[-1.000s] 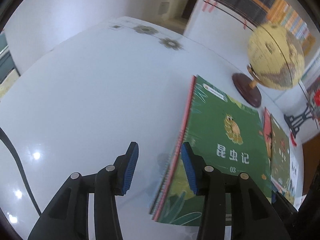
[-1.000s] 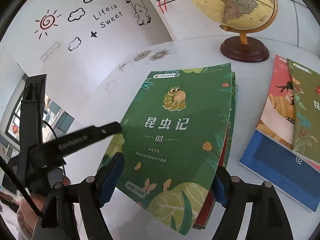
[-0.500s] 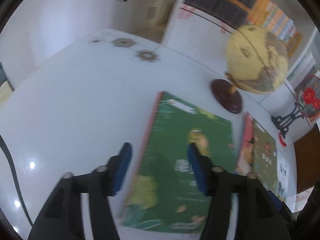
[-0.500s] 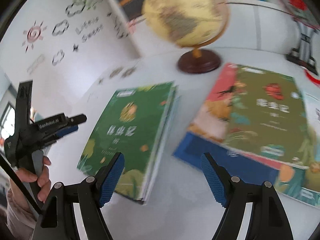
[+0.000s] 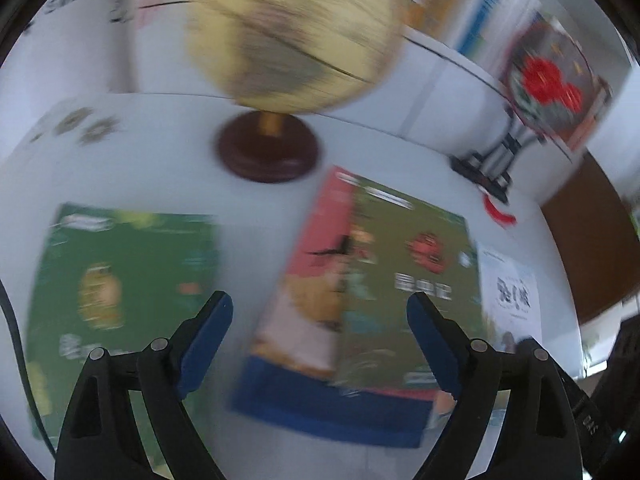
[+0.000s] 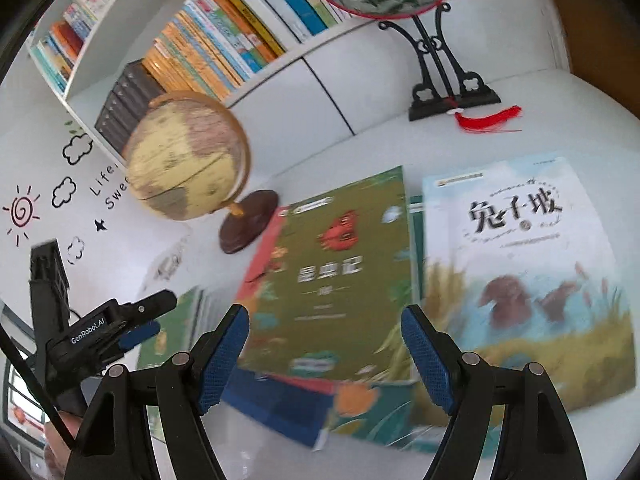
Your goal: Organize books
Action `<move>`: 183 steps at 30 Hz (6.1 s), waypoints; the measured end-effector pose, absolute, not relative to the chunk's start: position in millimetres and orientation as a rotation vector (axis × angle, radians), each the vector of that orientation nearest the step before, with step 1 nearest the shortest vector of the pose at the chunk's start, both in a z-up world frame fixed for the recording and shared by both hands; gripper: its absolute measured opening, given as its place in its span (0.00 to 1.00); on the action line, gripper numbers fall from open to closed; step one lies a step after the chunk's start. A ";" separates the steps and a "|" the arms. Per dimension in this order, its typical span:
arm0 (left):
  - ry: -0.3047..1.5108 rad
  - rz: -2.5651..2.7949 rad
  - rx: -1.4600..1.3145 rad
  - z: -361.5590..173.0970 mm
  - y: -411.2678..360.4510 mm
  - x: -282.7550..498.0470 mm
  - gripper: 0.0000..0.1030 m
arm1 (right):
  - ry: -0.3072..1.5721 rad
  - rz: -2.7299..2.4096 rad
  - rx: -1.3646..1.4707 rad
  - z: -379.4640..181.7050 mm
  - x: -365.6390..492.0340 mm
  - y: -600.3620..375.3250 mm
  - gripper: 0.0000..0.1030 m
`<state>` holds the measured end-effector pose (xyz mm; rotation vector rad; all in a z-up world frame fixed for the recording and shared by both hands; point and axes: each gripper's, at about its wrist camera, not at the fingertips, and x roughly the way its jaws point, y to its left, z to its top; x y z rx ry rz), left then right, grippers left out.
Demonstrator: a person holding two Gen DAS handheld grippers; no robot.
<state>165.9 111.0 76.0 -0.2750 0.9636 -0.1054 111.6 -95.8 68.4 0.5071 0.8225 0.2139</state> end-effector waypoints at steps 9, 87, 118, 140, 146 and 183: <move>1.054 -0.131 -0.278 32.9 62.4 187.9 0.86 | 0.875 0.302 0.549 40.5 162.4 -118.1 0.75; 1.088 -0.026 -0.264 24.6 85.8 114.9 0.55 | 1.078 0.545 0.560 0.2 127.6 -116.8 0.17; 1.103 -0.206 -0.701 42.0 99.6 110.8 0.09 | 1.152 0.586 0.674 1.0 120.2 -109.4 0.47; 1.060 -0.139 -0.297 73.8 85.4 98.1 0.11 | 0.914 0.585 0.609 50.2 89.5 -94.4 0.12; 1.041 -0.146 -0.274 84.4 91.0 94.1 0.11 | 0.894 0.601 0.568 65.3 88.6 -92.3 0.12; 0.858 0.062 -0.296 129.8 240.9 31.6 0.12 | 0.804 0.794 0.335 122.3 87.5 82.8 0.13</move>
